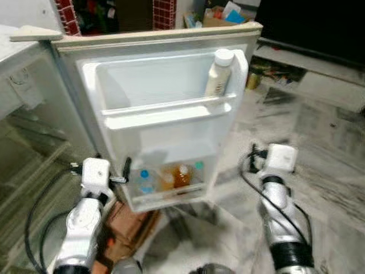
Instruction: Restocking fridge
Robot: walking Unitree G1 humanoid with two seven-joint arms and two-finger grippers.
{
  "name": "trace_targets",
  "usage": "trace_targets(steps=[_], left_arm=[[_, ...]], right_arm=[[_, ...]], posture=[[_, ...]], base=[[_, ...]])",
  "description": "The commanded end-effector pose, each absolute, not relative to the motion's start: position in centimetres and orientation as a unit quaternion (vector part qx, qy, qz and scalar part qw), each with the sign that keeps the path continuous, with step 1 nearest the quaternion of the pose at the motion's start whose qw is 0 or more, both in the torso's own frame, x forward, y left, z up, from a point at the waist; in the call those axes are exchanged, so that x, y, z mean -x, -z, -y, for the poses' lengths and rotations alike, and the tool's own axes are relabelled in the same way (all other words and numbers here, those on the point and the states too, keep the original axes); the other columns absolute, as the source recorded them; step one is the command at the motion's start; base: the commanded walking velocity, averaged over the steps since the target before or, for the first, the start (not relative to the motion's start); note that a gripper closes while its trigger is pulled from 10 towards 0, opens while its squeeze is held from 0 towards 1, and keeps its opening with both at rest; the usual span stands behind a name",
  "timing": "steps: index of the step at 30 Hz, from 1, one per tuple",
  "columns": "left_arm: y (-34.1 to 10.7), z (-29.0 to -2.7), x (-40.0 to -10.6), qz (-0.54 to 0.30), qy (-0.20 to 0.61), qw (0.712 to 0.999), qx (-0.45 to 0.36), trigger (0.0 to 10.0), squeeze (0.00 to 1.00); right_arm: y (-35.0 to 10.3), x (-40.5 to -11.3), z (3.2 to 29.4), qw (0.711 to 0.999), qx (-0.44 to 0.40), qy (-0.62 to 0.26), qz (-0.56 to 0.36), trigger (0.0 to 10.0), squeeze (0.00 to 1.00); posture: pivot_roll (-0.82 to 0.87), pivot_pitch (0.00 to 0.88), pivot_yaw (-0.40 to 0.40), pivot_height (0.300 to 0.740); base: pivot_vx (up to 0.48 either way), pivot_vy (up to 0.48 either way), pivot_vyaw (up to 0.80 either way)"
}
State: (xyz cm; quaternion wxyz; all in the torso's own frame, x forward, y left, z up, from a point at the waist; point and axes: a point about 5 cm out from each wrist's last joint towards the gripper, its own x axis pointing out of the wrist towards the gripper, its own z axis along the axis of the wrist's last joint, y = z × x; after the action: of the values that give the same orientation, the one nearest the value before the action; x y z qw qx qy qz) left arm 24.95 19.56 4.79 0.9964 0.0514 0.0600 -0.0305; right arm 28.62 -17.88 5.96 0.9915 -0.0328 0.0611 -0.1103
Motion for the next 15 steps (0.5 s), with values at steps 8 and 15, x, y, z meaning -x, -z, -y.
trace_targets(steps=[8,15], left_arm=[[-4.5,-19.3,-24.9,-0.067,0.028,0.996,-0.056,10.0,0.00],[-4.6,-19.6,-24.9,-0.065,0.018,0.995,-0.078,10.0,0.00]], right_arm=[[-5.8,-29.6,17.3,0.995,-0.016,0.051,-0.086,10.0,0.00],[-4.9,-29.1,15.1,0.994,-0.018,-0.037,-0.106,10.0,0.00]], posture=[[0.05,0.000,-0.035,0.740],[0.05,0.000,-0.040,0.740]], base=[[0.000,-0.472,0.00],[0.000,-0.475,0.00]])
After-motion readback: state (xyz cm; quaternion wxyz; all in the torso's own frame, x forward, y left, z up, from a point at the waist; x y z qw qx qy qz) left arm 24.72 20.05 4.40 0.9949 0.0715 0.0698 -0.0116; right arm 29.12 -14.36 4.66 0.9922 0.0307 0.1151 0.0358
